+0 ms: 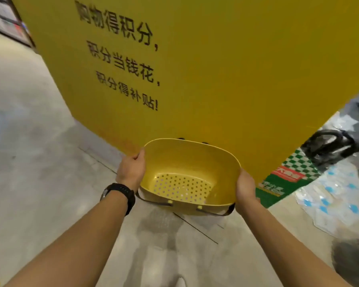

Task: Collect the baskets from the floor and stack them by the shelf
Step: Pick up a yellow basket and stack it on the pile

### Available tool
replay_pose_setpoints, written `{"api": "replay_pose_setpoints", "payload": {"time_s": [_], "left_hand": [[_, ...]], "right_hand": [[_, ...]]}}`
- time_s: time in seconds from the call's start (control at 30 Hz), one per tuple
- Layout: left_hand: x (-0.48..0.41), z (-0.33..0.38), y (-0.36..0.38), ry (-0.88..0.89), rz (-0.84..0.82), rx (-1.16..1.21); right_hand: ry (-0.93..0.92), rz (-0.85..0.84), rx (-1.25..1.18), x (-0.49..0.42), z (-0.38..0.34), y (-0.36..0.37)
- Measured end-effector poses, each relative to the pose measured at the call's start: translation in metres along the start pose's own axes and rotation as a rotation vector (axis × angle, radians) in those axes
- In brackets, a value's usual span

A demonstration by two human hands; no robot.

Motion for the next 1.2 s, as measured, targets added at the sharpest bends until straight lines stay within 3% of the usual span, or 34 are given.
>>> {"api": "replay_pose_setpoints", "payload": {"time_s": [0.23, 0.6, 0.97, 1.2], "left_hand": [[-0.026, -0.074, -0.137, -0.148, 0.295, 0.152], [-0.008, -0.172, -0.276, -0.401, 0.799, 0.248], [0.03, -0.254, -0.396, -0.589, 1.077, 0.339], [0.021, -0.295, -0.478, -0.63, 1.182, 0.364]], "right_hand": [[-0.076, -0.311, 0.121, 0.008, -0.03, 0.178], [-0.206, -0.802, 0.37, 0.07, -0.052, 0.418], [-0.356, -1.109, 0.496, 0.207, -0.038, 0.585], [-0.351, -1.202, 0.524, 0.281, -0.03, 0.682]]}}
Point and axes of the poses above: each hand's wrist, its own x-axis away from the middle knuckle, its own y-axis out of the palm, z = x × y, the point moved 6 cm from there along -x, towards the middle knuckle, and after that the axes turned 2 degrees about -z, right-handed, at the moved point
